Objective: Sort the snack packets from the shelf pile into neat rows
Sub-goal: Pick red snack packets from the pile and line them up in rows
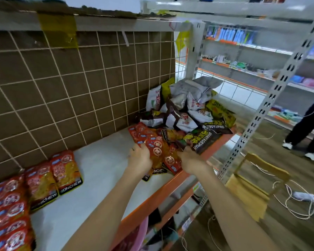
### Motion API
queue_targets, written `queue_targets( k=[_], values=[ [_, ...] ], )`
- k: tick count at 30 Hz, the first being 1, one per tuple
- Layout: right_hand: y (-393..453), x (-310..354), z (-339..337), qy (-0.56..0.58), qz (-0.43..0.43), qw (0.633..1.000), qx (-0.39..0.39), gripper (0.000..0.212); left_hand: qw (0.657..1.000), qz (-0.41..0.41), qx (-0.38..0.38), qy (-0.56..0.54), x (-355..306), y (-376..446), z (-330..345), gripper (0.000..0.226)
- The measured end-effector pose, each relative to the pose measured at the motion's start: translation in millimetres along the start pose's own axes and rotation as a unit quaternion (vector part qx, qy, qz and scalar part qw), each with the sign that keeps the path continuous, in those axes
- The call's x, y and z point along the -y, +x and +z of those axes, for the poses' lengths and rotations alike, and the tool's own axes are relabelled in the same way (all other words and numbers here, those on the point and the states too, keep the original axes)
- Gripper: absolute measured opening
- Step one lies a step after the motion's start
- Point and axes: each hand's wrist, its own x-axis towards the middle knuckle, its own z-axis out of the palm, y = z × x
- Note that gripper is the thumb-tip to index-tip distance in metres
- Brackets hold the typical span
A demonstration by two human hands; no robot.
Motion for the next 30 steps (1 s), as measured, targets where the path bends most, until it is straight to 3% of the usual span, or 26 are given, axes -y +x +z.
queue_targets(
  k=[8, 14, 19, 23, 27, 30],
  values=[
    [6.4, 4.3, -4.7, 0.078, -0.032, 0.996, 0.018, 0.058, 0.982, -0.006, -0.023, -0.186, 16.1, -2.4, -8.4, 0.052],
    [15.9, 22.4, -15.2, 0.064, -0.017, 0.997, 0.027, 0.057, 0.96, -0.044, -0.02, -0.275, 25.5, -8.1, -16.5, 0.049],
    [12.3, 28.3, -22.3, 0.098, -0.044, 0.994, -0.024, 0.051, 0.944, -0.059, -0.044, -0.32, 29.5, -16.1, -21.0, 0.042],
    [7.8, 36.7, -24.6, 0.061, -0.092, 0.99, -0.092, 0.05, 0.925, -0.101, -0.046, -0.362, 41.2, -20.4, -22.5, 0.032],
    [10.3, 40.7, -23.8, 0.164, -0.1, 0.977, -0.094, 0.037, 0.9, -0.129, -0.065, -0.411, 56.0, -28.1, -27.8, 0.021],
    [10.7, 50.0, -25.6, 0.262, -0.098, 0.958, -0.066, 0.052, 0.894, -0.15, -0.093, -0.411, 68.4, -38.6, -36.5, 0.021]
  ],
)
